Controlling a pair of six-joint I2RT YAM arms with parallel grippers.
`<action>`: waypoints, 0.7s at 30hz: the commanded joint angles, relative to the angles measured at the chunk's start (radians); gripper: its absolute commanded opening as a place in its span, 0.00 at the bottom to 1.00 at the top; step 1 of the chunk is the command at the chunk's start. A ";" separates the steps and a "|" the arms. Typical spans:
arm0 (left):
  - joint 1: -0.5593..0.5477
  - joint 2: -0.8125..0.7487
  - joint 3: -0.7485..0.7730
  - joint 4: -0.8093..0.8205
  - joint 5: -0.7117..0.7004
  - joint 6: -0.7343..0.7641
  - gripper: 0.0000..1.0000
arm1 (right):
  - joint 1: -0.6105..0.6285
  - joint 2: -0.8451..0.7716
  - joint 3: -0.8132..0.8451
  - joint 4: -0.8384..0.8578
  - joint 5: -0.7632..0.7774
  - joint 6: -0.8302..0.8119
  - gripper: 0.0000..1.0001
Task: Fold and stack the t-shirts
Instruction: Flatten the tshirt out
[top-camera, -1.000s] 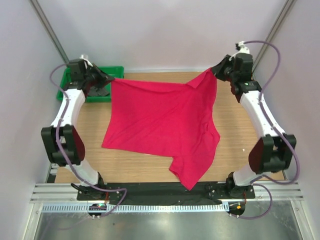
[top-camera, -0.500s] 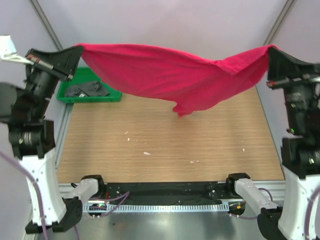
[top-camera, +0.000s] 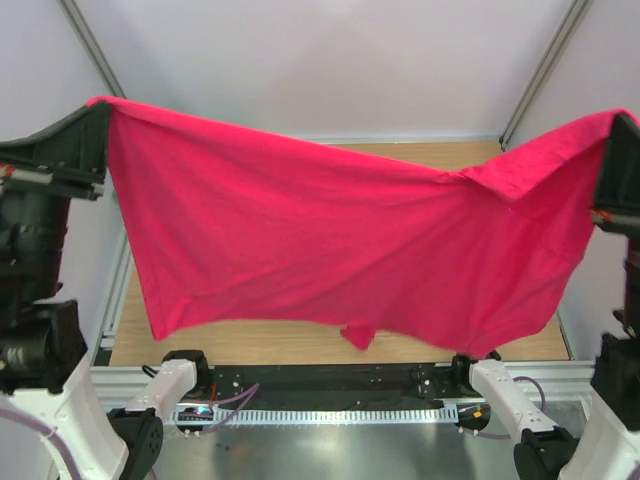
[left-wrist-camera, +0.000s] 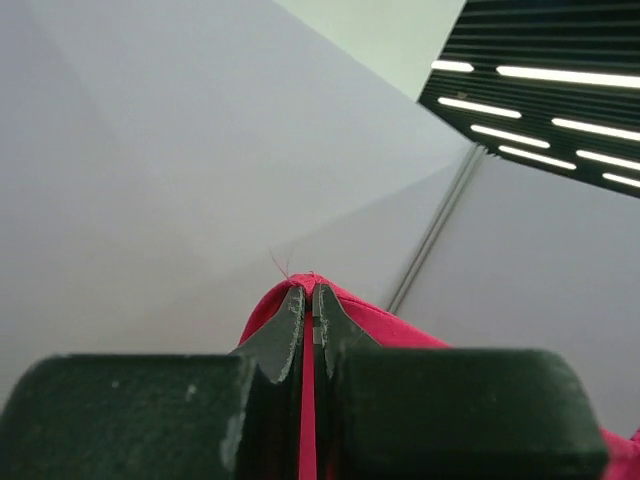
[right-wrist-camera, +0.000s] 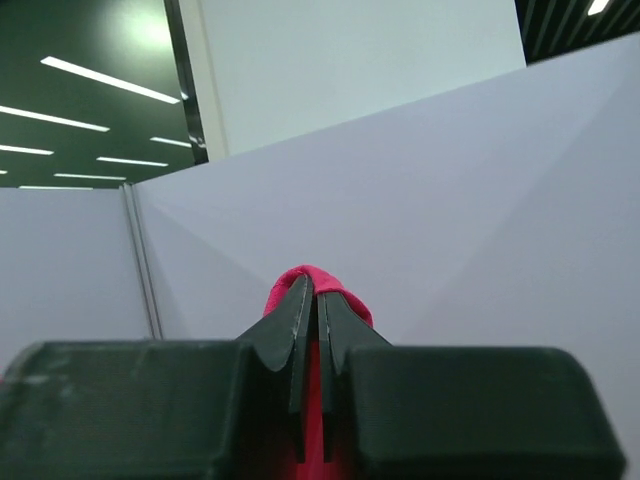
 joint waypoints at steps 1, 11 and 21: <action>-0.004 0.064 -0.159 -0.052 -0.071 0.065 0.00 | 0.004 0.112 -0.135 0.040 0.004 0.003 0.09; -0.004 0.211 -0.638 0.151 -0.049 0.161 0.00 | 0.004 0.253 -0.706 0.403 -0.045 0.068 0.01; -0.004 0.594 -1.000 0.550 0.043 0.215 0.00 | 0.004 0.646 -0.930 0.649 -0.140 0.042 0.01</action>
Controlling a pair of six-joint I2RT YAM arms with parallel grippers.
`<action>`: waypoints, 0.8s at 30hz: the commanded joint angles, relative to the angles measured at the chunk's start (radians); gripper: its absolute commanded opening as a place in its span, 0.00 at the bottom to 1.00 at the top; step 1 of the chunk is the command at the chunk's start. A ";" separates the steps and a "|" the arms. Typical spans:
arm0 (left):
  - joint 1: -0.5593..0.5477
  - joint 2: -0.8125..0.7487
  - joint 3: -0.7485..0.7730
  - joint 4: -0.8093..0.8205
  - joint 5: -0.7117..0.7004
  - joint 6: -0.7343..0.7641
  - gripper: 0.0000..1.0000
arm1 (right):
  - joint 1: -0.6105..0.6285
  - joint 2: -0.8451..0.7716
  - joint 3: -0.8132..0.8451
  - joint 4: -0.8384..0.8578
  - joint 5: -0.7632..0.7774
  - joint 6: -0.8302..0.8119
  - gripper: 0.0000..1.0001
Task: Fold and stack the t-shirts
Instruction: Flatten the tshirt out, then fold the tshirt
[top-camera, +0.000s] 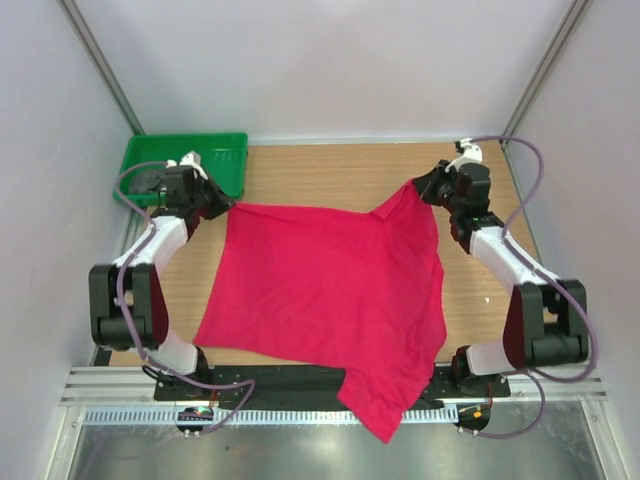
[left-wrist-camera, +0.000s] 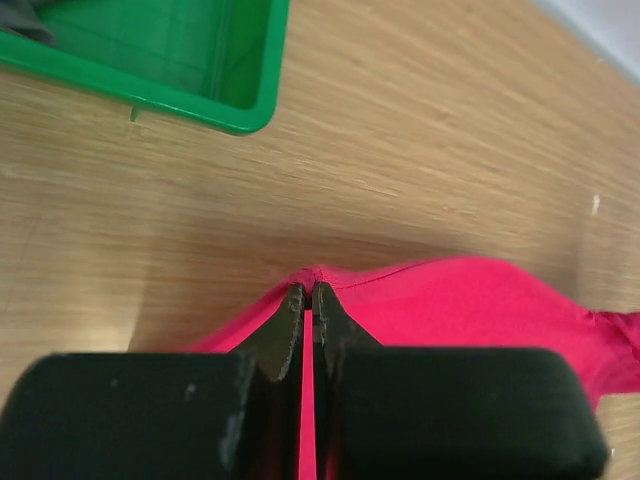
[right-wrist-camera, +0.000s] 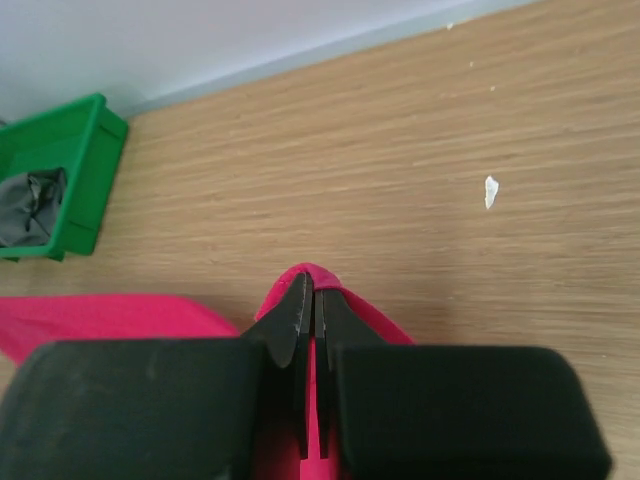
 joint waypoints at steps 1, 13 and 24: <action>-0.002 0.110 0.050 0.235 0.062 0.033 0.00 | 0.002 0.109 0.058 0.186 -0.054 -0.014 0.01; 0.007 0.247 0.182 0.151 0.045 0.050 0.00 | 0.002 0.329 0.316 -0.099 -0.114 0.030 0.03; 0.018 0.270 0.259 -0.143 0.071 0.102 0.00 | 0.002 0.055 0.237 -0.510 -0.041 0.153 0.02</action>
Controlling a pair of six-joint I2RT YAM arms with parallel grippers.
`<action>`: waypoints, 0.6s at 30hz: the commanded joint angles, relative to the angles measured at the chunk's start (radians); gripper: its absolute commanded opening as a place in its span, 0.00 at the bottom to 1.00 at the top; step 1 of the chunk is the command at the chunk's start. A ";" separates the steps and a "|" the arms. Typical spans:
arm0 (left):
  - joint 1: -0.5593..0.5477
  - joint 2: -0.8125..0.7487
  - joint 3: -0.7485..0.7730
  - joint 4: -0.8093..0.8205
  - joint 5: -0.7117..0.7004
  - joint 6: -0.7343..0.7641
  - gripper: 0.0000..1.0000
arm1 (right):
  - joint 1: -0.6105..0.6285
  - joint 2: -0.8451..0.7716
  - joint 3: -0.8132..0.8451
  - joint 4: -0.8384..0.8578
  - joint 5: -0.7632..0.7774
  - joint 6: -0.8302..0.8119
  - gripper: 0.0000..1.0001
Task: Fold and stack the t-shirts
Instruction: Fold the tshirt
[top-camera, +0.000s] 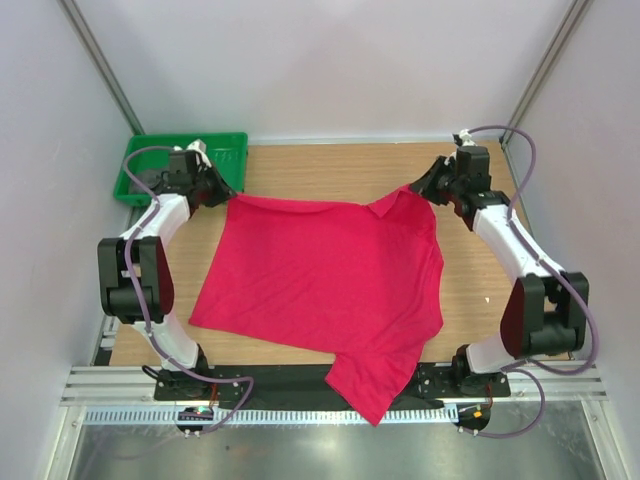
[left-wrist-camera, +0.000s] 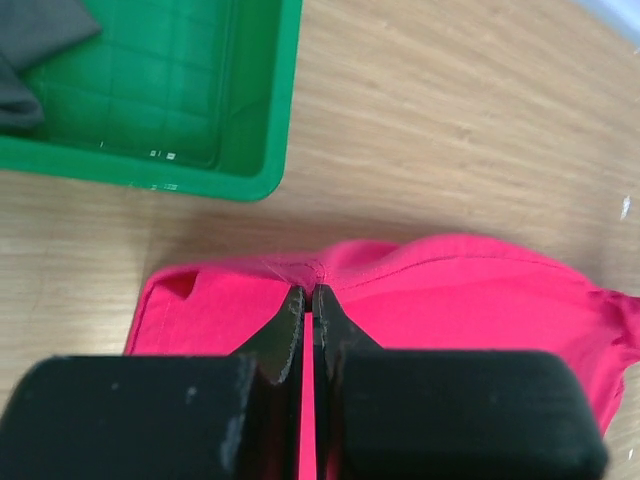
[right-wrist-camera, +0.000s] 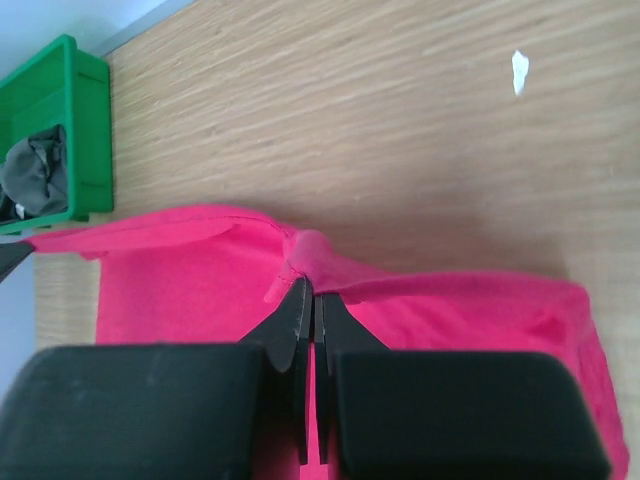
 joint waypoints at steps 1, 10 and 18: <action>0.009 0.003 0.055 -0.141 0.013 0.050 0.00 | 0.000 -0.139 -0.024 -0.172 0.025 0.067 0.03; 0.011 0.003 0.106 -0.359 -0.073 0.104 0.00 | 0.003 -0.323 -0.174 -0.365 -0.015 0.173 0.03; 0.038 -0.030 0.073 -0.447 -0.136 0.112 0.00 | 0.006 -0.440 -0.300 -0.474 -0.038 0.221 0.03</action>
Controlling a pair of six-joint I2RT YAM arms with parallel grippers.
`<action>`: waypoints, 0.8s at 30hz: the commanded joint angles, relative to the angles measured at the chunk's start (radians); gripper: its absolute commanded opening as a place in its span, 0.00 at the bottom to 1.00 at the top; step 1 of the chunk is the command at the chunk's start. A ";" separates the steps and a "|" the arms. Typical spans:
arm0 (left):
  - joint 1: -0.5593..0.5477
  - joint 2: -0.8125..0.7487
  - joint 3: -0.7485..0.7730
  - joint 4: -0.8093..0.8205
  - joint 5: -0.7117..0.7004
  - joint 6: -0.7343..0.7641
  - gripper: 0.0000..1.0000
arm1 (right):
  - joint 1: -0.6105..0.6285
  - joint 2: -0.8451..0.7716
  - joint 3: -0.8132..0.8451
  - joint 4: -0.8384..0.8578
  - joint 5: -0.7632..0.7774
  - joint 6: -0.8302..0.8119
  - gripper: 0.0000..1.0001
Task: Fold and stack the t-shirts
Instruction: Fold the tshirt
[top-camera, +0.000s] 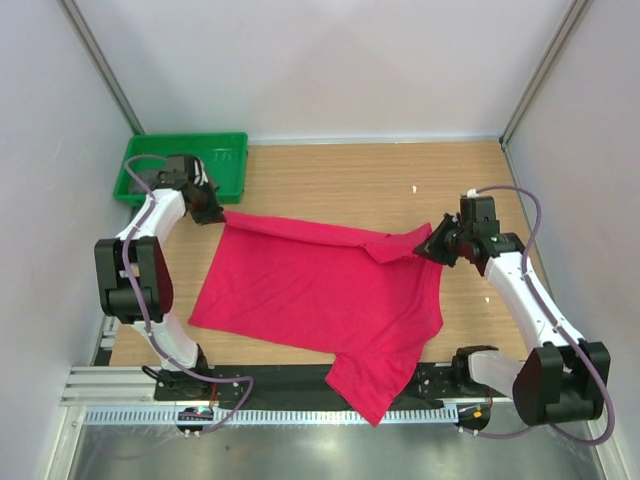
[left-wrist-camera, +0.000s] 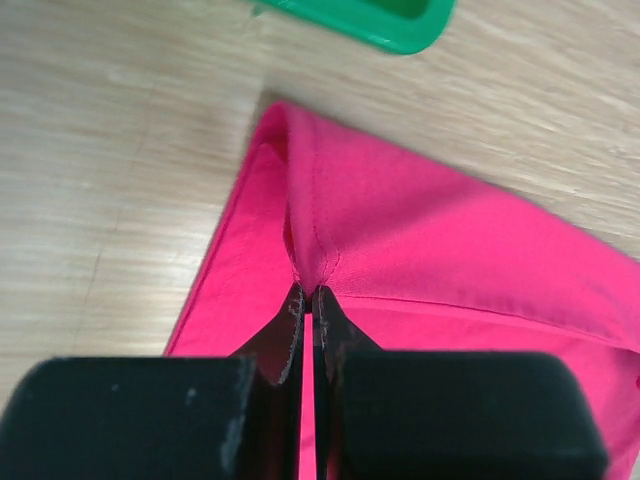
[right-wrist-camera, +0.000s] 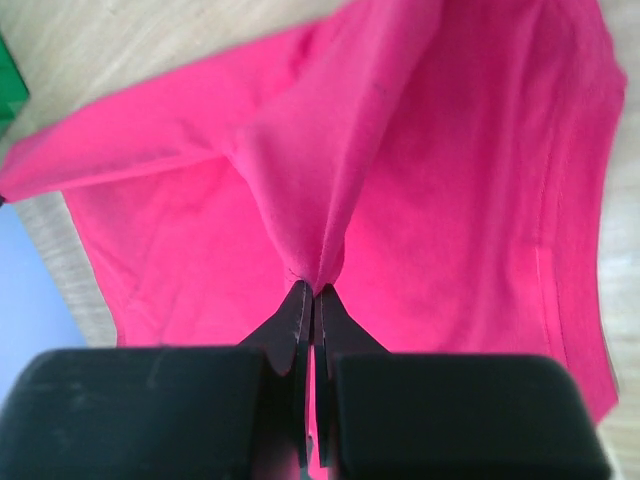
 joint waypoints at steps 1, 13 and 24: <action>0.023 -0.039 0.002 -0.075 -0.042 0.011 0.00 | 0.006 -0.081 -0.027 -0.069 -0.020 0.040 0.03; 0.023 -0.004 -0.035 -0.155 -0.066 0.027 0.00 | 0.004 -0.160 -0.120 -0.132 -0.035 0.033 0.04; 0.023 0.050 -0.053 -0.141 -0.069 0.028 0.00 | 0.006 -0.174 -0.194 -0.115 -0.038 0.036 0.04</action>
